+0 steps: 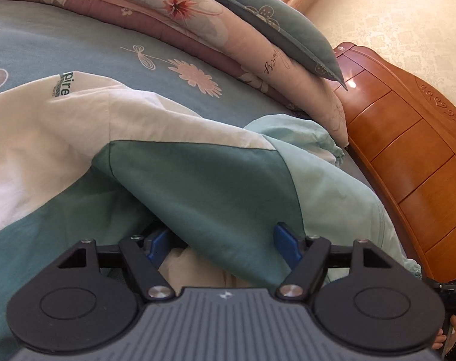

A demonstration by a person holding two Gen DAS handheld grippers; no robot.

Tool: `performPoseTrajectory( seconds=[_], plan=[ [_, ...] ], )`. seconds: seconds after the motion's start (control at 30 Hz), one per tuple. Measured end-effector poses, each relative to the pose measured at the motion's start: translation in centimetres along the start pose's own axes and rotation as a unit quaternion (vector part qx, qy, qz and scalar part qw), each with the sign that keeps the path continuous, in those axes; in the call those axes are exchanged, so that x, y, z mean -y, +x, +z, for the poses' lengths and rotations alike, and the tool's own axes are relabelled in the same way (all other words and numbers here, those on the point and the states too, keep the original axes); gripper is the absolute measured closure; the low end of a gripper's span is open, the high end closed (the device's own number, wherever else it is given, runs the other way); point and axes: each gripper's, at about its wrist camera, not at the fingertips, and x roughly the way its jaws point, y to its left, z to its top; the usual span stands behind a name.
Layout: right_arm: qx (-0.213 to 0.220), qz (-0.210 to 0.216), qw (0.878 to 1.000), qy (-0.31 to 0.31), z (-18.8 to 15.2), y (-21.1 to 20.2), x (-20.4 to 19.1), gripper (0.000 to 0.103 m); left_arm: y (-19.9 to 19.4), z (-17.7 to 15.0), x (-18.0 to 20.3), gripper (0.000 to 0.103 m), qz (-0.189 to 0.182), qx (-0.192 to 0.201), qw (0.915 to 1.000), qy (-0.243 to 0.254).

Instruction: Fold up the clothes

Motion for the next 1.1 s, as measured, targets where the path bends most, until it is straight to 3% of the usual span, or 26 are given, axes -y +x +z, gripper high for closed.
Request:
performPoseTrajectory(
  seconds=[0.17,0.23,0.3,0.4,0.5,0.8,1.1],
  plan=[
    [0.017,0.012,0.998,0.063,1.5,5.3,3.8,0.016,1.9,0.1,-0.3,0.029,-0.026,0.007,0.9995,-0.018],
    [0.027,0.015,0.998,0.063,1.8,6.4,3.7,0.026,1.8,-0.1,0.5,0.044,-0.018,0.018,0.9997,0.001],
    [0.025,0.013,0.998,0.049,2.3,7.0,2.8,0.062,1.4,-0.1,1.5,0.073,-0.003,0.026,0.9993,0.026],
    [0.035,-0.011,0.999,0.004,2.8,6.1,0.4,0.074,0.0,0.1,2.4,0.088,0.01,0.043,0.9984,0.037],
    [0.051,-0.014,0.998,-0.027,3.5,4.0,-2.0,0.082,-2.4,0.7,3.5,0.093,0.009,0.066,0.9966,0.048],
    [0.081,0.008,0.99,-0.119,4.4,-3.6,-11.9,0.084,-12.5,1.2,9.0,0.097,0.009,0.13,0.9873,0.091],
    [0.102,0.018,0.975,-0.197,3.0,-10.8,-19.2,0.084,-23.7,-0.4,13.2,0.097,0.022,0.189,0.9735,0.127]
  ],
)
